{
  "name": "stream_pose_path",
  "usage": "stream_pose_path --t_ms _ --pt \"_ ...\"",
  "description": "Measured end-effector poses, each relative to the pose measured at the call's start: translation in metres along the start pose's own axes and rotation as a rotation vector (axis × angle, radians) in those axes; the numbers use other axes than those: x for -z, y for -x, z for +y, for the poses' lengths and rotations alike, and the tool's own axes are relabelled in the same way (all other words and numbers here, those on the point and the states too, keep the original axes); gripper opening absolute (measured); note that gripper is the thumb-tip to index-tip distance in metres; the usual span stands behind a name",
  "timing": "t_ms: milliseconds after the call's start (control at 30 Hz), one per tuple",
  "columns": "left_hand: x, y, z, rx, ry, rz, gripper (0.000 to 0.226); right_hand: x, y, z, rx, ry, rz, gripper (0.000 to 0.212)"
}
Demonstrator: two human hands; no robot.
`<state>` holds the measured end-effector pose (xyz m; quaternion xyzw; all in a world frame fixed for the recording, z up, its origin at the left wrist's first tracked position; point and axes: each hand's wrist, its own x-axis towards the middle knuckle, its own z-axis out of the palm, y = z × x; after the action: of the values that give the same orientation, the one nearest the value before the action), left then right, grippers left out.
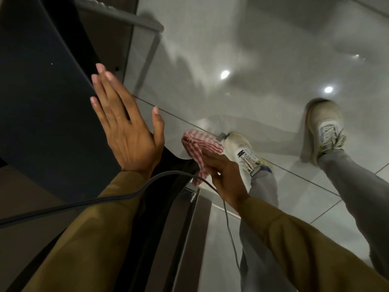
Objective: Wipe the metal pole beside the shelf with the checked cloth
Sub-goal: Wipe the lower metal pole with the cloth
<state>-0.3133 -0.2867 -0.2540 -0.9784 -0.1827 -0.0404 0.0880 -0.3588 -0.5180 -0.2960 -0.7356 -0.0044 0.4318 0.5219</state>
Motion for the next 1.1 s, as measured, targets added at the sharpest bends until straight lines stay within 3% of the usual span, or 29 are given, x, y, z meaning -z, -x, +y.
stream_pose_path --t_ms 200,367,567,667,733,800,933,1100 --pt "-0.001 0.0 0.0 0.005 0.007 0.008 0.084 -0.003 -0.018 0.024 -0.034 -0.09 -0.056 0.034" --pt "0.002 -0.001 0.003 0.006 -0.001 0.0 0.082 0.002 -0.048 0.055 -0.245 -0.168 -0.071 0.028" --pt "0.007 -0.001 0.006 0.009 -0.025 0.002 0.079 0.001 -0.078 0.077 -0.251 -0.14 -0.04 0.041" --pt "0.006 -0.002 0.005 0.015 -0.021 0.007 0.079 -0.007 -0.068 0.064 -0.377 -0.338 -0.008 0.037" --pt "0.005 -0.003 0.004 0.021 -0.02 0.007 0.079 -0.003 -0.051 0.046 -0.372 -0.381 0.092 0.028" --pt "0.006 -0.003 0.005 0.028 -0.027 0.004 0.08 -0.005 -0.028 0.027 -0.321 -0.267 0.147 0.025" --pt "0.005 -0.002 0.004 0.043 -0.008 -0.004 0.082 -0.008 0.017 0.007 -0.042 -0.045 0.021 0.033" --pt "0.004 0.001 0.002 0.063 0.019 -0.004 0.082 -0.015 -0.009 0.003 -0.25 -0.241 0.066 0.029"
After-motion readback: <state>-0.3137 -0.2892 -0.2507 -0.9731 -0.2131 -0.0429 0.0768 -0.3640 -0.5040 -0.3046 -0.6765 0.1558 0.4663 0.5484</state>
